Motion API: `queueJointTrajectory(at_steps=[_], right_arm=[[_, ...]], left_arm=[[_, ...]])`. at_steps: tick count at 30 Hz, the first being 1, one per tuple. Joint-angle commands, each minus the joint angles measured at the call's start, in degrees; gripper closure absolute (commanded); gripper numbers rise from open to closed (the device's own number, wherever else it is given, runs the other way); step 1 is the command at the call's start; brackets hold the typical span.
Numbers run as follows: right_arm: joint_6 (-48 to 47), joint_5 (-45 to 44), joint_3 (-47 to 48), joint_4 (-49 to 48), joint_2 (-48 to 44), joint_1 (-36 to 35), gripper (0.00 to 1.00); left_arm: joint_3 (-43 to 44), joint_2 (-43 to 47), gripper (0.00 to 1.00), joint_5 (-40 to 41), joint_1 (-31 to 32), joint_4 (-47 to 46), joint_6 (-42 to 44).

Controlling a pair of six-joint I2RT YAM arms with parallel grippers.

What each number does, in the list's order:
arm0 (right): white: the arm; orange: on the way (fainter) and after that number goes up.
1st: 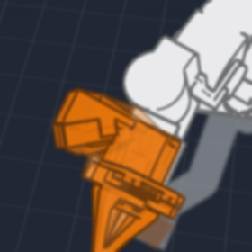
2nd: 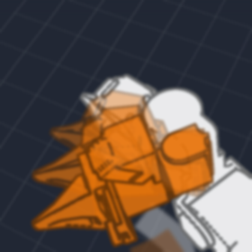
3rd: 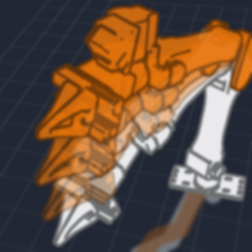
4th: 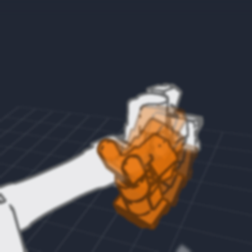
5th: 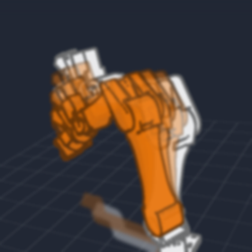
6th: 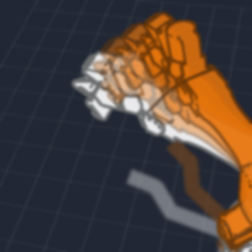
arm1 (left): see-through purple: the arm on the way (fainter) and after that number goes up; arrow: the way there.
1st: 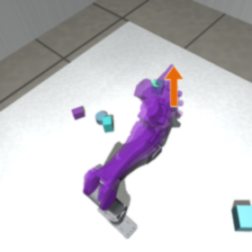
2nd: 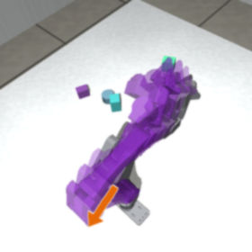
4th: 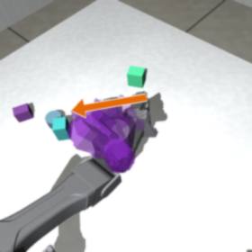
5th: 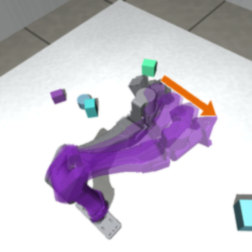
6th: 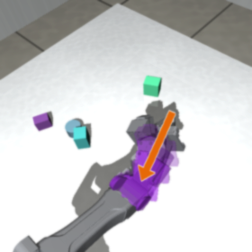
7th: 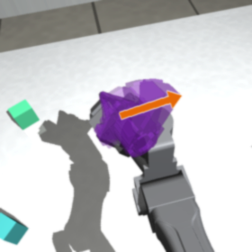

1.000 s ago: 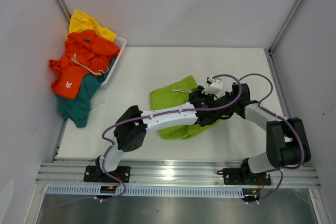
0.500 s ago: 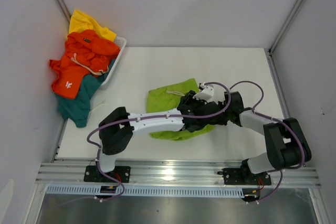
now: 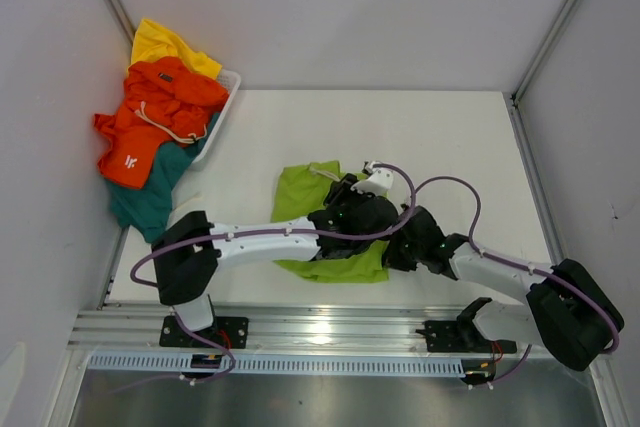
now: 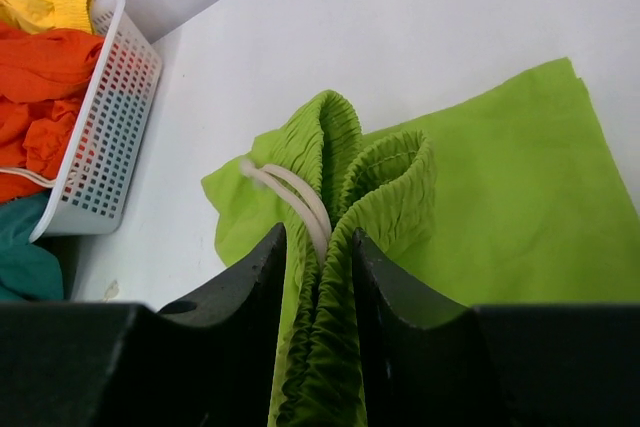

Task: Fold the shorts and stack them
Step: Fold the shorts

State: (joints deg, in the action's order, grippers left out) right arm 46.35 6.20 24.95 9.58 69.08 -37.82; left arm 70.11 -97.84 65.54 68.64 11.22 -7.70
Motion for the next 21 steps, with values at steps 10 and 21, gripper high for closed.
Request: queueJointTrajectory(at_steps=[10, 21], right_arm=[[1.4, -3.2, 1.1, 1.4, 2.5, 0.0, 1.00], [1.3, -2.2, 0.3, 1.0, 1.6, 1.3, 1.00]], left_arm=[[6.7, -6.8, 1.00, 8.6, 4.7, -8.1, 3.9], [6.7, -9.3, 0.94, 5.6, 5.9, -11.1, 3.4]])
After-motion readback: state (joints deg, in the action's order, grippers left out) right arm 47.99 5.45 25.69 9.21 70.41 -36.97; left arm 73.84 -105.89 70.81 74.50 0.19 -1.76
